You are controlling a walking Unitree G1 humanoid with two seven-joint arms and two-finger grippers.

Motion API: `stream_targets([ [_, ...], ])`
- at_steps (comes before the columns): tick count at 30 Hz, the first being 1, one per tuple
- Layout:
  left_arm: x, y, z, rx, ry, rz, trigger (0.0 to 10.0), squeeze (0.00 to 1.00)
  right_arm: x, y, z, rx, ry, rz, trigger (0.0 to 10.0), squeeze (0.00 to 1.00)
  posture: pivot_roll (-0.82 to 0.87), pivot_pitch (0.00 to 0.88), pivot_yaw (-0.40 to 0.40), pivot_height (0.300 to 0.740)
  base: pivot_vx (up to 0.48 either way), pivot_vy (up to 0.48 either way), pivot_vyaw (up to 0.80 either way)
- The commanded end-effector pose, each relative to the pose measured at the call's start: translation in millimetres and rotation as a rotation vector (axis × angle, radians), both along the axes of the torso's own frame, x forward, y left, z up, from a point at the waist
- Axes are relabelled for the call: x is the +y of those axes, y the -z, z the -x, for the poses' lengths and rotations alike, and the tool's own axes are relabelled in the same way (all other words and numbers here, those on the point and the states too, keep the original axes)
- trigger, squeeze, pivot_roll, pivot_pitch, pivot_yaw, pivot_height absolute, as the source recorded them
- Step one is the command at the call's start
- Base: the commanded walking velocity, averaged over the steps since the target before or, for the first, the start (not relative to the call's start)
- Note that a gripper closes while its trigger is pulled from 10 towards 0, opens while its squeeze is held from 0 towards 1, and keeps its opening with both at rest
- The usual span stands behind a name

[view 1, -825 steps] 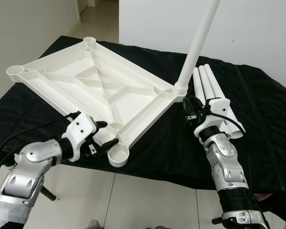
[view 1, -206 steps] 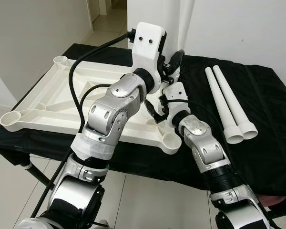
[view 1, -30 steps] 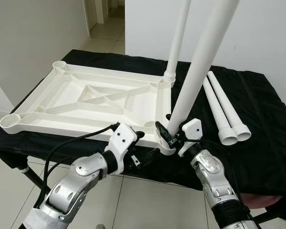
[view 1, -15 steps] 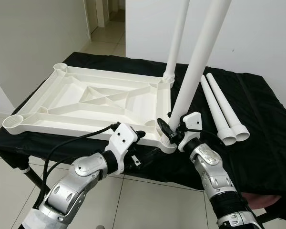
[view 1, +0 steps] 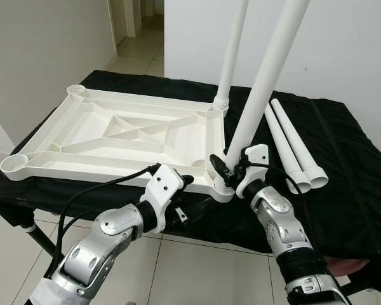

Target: Building children table

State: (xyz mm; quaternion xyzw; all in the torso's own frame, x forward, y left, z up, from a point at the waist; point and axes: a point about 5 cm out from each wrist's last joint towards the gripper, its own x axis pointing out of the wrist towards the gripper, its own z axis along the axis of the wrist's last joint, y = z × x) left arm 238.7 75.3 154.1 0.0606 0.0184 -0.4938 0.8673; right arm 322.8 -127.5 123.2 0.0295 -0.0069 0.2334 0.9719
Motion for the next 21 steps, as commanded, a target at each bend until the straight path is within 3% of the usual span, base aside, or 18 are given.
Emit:
stream_targets([
  [1, -3.0, -0.5, 4.8, 0.007, 0.054, -0.006, 10.0, 0.00, -13.7, 32.9, 5.7, 0.191, 0.089, -0.022, 10.0, 0.00, -0.01, 0.000, -0.011, 0.740, 0.000, 0.000, 0.00],
  [5, -2.6, -0.8, 4.9, 0.006, 0.051, -0.006, 10.0, 0.00, -22.2, 33.1, -0.4, 0.209, 0.201, -0.026, 10.0, 0.00, -0.01, 0.000, -0.011, 0.740, 0.000, 0.000, 0.00],
  [7, -2.6, -0.8, 4.9, 0.006, 0.051, -0.006, 10.0, 0.00, -22.2, 33.1, -0.4, 0.209, 0.201, -0.026, 10.0, 0.00, -0.01, 0.000, -0.011, 0.740, 0.000, 0.000, 0.00],
  [11, -2.3, -1.7, 3.8, 0.003, 0.045, -0.005, 10.0, 0.00, -38.5, 32.0, -7.6, 0.215, 0.403, -0.038, 10.0, 0.00, -0.01, 0.000, -0.012, 0.740, 0.000, 0.000, 0.00],
  [21, -3.1, -1.5, 2.9, 0.001, 0.046, -0.004, 10.0, 0.00, -35.0, 29.7, -4.3, 0.147, 0.518, 0.007, 10.0, 0.00, -0.01, 0.000, -0.013, 0.740, 0.000, 0.000, 0.00],
])
